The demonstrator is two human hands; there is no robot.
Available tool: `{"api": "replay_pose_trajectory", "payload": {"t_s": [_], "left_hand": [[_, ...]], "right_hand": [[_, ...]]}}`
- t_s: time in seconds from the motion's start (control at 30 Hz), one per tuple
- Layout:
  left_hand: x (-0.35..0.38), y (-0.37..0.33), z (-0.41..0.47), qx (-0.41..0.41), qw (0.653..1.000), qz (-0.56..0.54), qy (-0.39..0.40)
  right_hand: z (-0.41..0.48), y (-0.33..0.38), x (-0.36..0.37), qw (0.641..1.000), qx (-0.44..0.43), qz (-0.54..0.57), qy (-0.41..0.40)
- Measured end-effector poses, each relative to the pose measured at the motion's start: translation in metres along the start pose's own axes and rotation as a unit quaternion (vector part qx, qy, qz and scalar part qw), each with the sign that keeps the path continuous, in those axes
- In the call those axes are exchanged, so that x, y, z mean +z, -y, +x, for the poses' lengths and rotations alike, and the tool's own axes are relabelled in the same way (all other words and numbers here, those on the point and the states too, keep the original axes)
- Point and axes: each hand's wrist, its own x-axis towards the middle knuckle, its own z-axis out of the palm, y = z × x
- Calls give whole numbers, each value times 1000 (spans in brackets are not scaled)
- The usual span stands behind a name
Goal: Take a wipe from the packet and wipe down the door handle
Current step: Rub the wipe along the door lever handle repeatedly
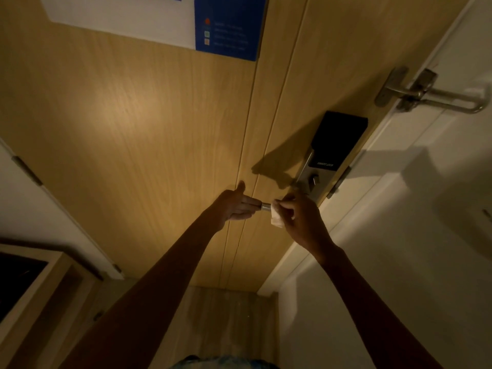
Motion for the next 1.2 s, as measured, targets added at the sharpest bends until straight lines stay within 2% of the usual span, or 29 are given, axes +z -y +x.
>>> {"api": "replay_pose_trajectory", "payload": {"t_s": [0.07, 0.2, 0.33, 0.57, 0.7, 0.9, 1.2], "left_hand": [[1, 2, 0, 9, 1000, 16, -10], [1, 5, 2, 18, 999, 18, -19], [3, 3, -1, 21, 999, 16, -23], [4, 2, -1, 18, 999, 10, -26], [4, 0, 0, 10, 1000, 18, -20], [-1, 0, 1, 12, 999, 40, -16], [-4, 4, 4, 21, 999, 24, -10]], "right_hand": [[4, -3, -6, 1000, -13, 8, 15], [2, 0, -7, 996, -58, -66, 25], [7, 0, 2, 997, -42, -62, 28], [5, -3, 14, 993, -18, -118, 14], [4, -3, 30, 971, -88, -222, 24], [5, -7, 31, 955, -138, -262, 27], [19, -2, 20, 980, -84, -140, 114]]}}
